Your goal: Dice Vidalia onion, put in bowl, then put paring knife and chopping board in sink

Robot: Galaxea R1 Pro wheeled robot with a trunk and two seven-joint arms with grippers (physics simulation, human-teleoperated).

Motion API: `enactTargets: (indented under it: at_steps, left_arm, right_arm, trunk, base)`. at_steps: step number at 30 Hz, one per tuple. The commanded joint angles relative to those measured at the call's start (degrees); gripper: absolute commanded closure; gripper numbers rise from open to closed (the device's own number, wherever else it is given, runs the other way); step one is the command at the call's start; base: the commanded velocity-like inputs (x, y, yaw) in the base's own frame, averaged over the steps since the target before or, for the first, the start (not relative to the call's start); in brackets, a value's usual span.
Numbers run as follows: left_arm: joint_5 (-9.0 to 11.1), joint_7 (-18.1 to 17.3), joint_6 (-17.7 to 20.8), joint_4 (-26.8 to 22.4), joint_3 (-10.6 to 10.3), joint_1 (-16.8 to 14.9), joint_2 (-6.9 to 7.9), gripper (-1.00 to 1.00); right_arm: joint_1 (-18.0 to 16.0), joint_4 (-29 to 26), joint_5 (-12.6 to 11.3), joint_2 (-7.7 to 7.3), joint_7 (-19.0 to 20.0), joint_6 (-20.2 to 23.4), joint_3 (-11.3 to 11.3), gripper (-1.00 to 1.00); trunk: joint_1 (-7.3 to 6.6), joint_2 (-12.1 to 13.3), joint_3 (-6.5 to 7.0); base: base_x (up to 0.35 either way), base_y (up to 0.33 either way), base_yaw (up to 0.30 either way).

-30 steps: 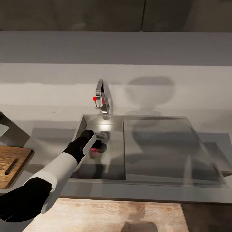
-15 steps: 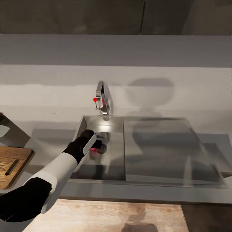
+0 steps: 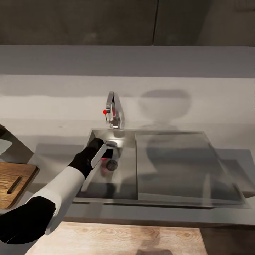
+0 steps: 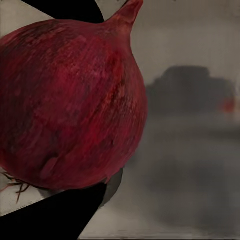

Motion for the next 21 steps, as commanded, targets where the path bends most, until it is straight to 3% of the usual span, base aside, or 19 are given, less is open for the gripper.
enactTargets:
  at_steps: [1, 16, 21]
  left_arm:
    - [0.60, 0.54, 0.18, -0.58, -0.19, -0.05, 0.03, 1.00]
    - [0.60, 0.54, 1.17, -4.97, -0.19, -0.05, -0.05, 1.00]
    - [0.60, 0.54, 2.15, -5.76, -0.19, -0.05, -0.06, 1.00]
  right_arm:
    - [-0.01, 0.06, 0.31, 0.09, 0.42, -0.16, -0.32, -1.00]
    - [-0.01, 2.23, 0.48, 0.09, 0.37, -0.08, -0.45, -1.00]
    - [-0.01, 6.20, 0.49, -1.01, 0.37, -0.08, -0.50, -1.00]
  trunk:
    - [0.04, -0.10, 0.01]
    - [0.04, -0.10, 0.49]
    - [0.04, -0.10, 0.49]
  base:
    - [0.000, 0.000, 0.000]
    - [0.000, 0.000, 0.000]
    - [0.000, 0.000, 0.000]
